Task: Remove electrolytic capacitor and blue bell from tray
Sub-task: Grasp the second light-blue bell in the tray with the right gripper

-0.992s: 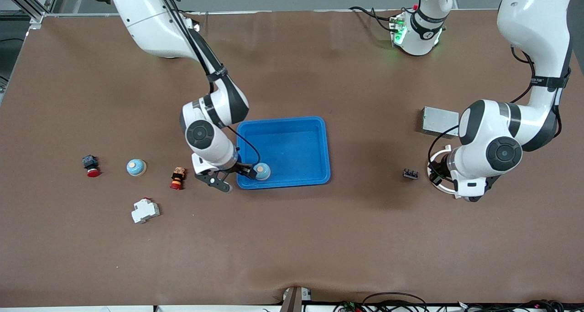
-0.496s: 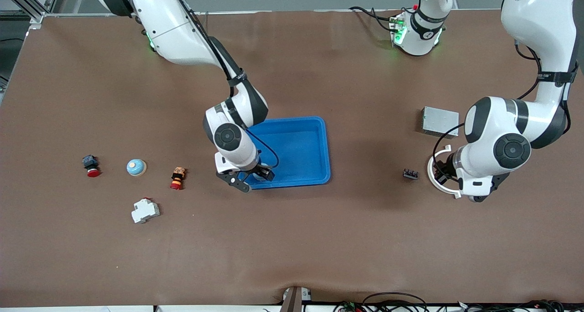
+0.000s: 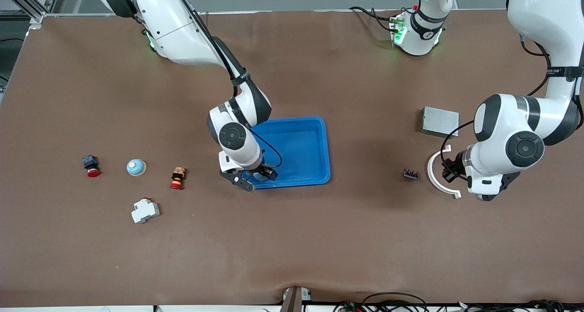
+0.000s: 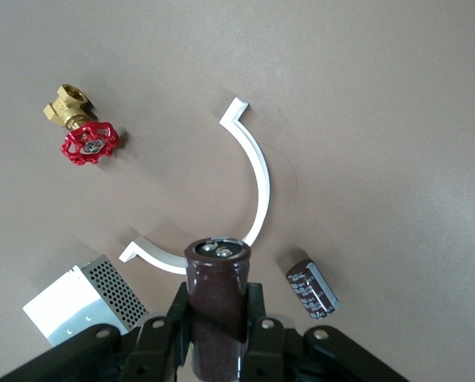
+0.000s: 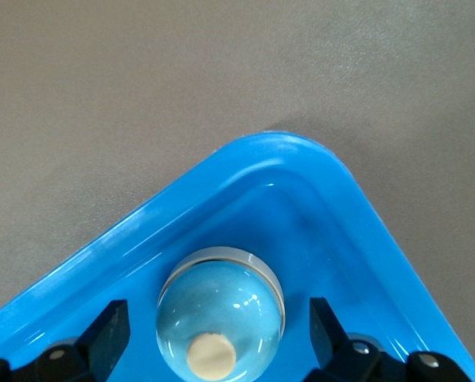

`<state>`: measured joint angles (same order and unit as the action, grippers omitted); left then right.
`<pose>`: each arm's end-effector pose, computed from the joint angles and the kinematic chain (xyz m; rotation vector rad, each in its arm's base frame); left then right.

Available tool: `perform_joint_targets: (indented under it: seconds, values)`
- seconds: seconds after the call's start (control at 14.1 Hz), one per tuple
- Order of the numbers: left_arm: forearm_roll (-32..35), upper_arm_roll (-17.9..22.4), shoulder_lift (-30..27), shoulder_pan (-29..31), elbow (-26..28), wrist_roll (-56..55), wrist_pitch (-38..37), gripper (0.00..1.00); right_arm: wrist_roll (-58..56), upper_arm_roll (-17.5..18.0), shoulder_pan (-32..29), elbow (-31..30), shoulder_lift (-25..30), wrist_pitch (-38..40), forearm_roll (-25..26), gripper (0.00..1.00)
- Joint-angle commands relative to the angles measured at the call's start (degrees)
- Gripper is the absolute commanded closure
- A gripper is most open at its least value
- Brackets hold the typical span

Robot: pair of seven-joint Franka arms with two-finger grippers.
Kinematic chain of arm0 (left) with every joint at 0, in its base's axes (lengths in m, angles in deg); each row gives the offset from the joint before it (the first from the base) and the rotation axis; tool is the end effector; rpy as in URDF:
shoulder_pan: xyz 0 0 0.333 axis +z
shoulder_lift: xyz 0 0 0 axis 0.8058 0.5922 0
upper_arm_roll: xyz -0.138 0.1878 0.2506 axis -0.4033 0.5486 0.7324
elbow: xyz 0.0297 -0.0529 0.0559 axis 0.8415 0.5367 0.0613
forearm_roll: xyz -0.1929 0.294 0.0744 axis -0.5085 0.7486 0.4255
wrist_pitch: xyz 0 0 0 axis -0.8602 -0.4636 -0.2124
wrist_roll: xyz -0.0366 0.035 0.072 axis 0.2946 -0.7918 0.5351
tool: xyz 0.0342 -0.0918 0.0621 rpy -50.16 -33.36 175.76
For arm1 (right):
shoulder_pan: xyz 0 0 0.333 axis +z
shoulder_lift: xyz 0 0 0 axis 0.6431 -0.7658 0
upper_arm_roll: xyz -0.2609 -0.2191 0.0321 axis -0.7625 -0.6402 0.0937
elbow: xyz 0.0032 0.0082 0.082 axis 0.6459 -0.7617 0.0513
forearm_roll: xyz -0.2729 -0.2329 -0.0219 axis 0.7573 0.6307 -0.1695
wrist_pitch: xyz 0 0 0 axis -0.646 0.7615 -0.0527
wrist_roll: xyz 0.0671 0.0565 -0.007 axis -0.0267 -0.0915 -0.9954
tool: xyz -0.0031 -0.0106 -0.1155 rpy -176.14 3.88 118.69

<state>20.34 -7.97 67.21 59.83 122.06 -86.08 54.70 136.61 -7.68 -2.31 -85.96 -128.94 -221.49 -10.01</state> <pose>0.6150 -0.0475 0.3568 -2.8147 -1.0183 0.1757 0.5780 0.3902 0.2215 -2.9547 0.8211 0.0297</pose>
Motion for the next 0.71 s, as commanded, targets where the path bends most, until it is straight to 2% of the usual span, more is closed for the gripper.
perform_joint_targets:
  seconds: [0.0, 0.35, 0.42, 0.5, 0.64]
  values:
    - [1.13, -0.14, -1.35, 0.09, 0.54, 0.63, -1.13, 1.0, 1.26, -0.55, 0.61, 1.49, -1.03, 0.65, -0.2, 0.0]
    - [1.13, -0.14, -1.7, 0.09, 0.54, 0.71, -2.18, 1.0, 3.9, -0.55, 1.22, 1.4, -1.03, 0.47, -0.11, 0.0]
    - [1.13, -0.14, -1.7, 0.09, 0.54, 0.71, -2.27, 1.0, 3.9, -0.55, 1.22, 1.4, -1.03, 0.38, -0.11, 0.08]
    - [1.13, -0.14, -1.7, 0.09, 0.54, 0.63, -2.27, 1.0, 3.81, -0.55, 1.4, 1.4, -1.03, 0.38, -0.02, 0.22]
    - [1.13, -0.14, -1.44, 0.09, 0.72, 0.63, -2.27, 1.0, 3.81, -0.55, 1.49, 1.49, -0.86, 0.47, -0.02, 0.7]
